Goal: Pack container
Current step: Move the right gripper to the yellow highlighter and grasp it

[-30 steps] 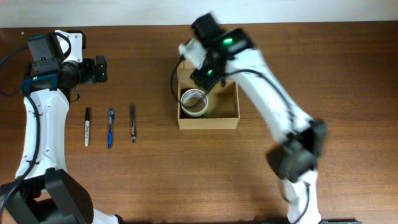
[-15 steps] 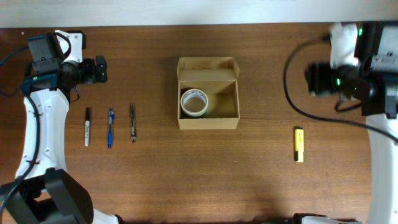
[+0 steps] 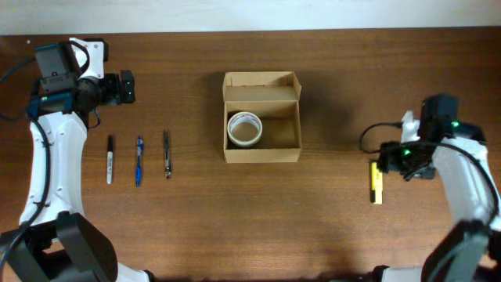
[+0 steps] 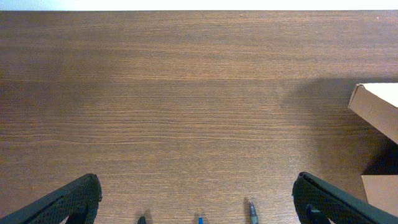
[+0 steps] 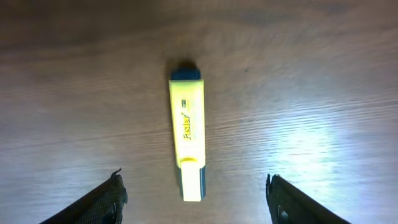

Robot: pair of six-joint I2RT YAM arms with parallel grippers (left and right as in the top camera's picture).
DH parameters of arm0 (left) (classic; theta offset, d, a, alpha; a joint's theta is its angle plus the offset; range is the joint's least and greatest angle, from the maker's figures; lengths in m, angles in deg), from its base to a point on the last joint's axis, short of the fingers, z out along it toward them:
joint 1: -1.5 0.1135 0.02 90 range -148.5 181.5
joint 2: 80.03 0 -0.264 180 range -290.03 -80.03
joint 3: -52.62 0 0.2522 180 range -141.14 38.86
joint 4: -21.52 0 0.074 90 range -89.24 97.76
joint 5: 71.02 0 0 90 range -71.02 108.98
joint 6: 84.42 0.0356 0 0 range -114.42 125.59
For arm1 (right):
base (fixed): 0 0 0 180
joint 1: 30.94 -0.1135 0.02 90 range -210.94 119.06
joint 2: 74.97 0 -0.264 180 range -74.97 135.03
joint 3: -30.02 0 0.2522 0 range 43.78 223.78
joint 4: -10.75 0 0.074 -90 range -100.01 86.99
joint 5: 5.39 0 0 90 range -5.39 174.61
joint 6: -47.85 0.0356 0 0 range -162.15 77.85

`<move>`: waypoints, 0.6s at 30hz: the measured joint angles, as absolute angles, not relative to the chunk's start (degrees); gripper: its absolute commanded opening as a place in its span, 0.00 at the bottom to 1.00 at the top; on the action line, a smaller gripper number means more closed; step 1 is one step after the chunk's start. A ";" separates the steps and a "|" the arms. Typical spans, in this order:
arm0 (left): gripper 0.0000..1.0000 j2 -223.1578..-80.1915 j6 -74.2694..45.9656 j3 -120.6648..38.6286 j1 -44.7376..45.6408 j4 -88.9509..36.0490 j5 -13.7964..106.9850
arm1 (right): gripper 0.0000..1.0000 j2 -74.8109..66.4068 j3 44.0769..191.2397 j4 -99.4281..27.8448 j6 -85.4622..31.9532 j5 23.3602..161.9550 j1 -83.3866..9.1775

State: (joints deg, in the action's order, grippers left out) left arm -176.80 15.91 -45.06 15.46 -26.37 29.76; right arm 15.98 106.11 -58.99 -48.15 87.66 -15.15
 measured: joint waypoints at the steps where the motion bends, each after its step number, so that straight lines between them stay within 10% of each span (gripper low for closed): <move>1: 0.99 -176.80 15.91 -45.06 15.46 -26.37 29.74 | 0.71 17.27 105.58 -58.18 -48.39 87.64 -15.24; 15: 0.99 -176.80 15.91 -45.06 15.46 -26.37 29.74 | 0.54 30.32 105.32 -54.32 -48.50 86.53 -15.28; 18: 0.99 -176.80 15.91 -45.06 15.46 -26.37 29.74 | 0.36 30.32 105.32 -53.97 -49.03 86.11 -15.28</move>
